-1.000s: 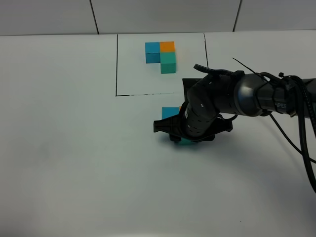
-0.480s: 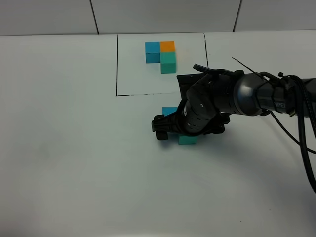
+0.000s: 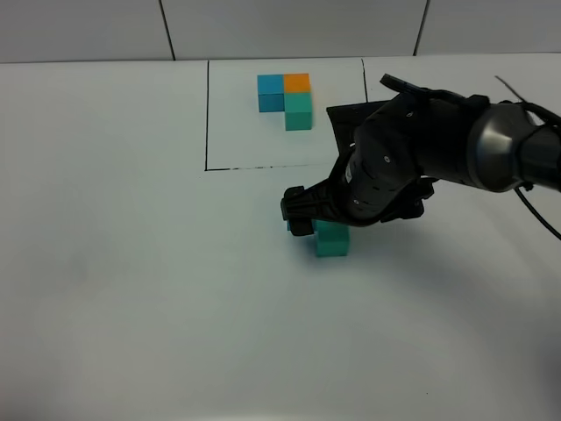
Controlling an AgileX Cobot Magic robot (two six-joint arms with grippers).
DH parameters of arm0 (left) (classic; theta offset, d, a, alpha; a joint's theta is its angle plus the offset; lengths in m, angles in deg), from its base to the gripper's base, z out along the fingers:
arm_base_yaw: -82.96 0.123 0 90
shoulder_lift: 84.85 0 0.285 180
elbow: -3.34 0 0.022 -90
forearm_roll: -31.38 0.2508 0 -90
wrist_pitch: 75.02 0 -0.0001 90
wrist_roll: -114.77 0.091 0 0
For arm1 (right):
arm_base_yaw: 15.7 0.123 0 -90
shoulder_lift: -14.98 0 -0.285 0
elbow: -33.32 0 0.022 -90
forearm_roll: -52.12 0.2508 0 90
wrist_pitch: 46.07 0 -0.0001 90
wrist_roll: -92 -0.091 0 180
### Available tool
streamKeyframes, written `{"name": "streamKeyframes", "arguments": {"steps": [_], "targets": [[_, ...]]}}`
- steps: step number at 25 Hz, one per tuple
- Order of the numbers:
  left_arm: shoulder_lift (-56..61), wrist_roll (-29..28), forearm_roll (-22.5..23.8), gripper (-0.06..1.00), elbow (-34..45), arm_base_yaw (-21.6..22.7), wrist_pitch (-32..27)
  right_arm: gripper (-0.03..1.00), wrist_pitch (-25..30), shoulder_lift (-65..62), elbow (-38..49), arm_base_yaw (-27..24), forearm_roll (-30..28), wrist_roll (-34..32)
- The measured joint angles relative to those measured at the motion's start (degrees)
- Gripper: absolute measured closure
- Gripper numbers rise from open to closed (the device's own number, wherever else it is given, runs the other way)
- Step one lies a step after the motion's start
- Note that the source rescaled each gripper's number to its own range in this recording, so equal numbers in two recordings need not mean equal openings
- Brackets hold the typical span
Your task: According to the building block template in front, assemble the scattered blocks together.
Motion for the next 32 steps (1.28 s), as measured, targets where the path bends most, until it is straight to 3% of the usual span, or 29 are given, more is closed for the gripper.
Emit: {"name": "streamKeyframes", "arguments": {"steps": [5, 8, 16, 20, 32], "targets": [[0.0, 0.0, 0.0, 0.26, 0.0, 0.0, 0.0, -0.03, 3.4, -5.7, 1.6, 0.1, -2.6, 3.5], [0.0, 0.0, 0.0, 0.26, 0.0, 0.0, 0.0, -0.03, 3.8, -6.8, 2.8, -2.8, -3.6, 8.0], [0.0, 0.0, 0.0, 0.26, 0.0, 0.0, 0.0, -0.03, -0.6, -9.4, 3.2, -21.2, -1.0, 22.4], [0.0, 0.0, 0.0, 0.26, 0.0, 0.0, 0.0, -0.03, -1.2, -15.1, 3.8, -29.0, -0.9, 25.8], [0.0, 0.0, 0.0, 0.26, 0.0, 0.0, 0.0, -0.03, -1.2, -45.1, 21.1, -31.8, -0.5, 26.3]]}}
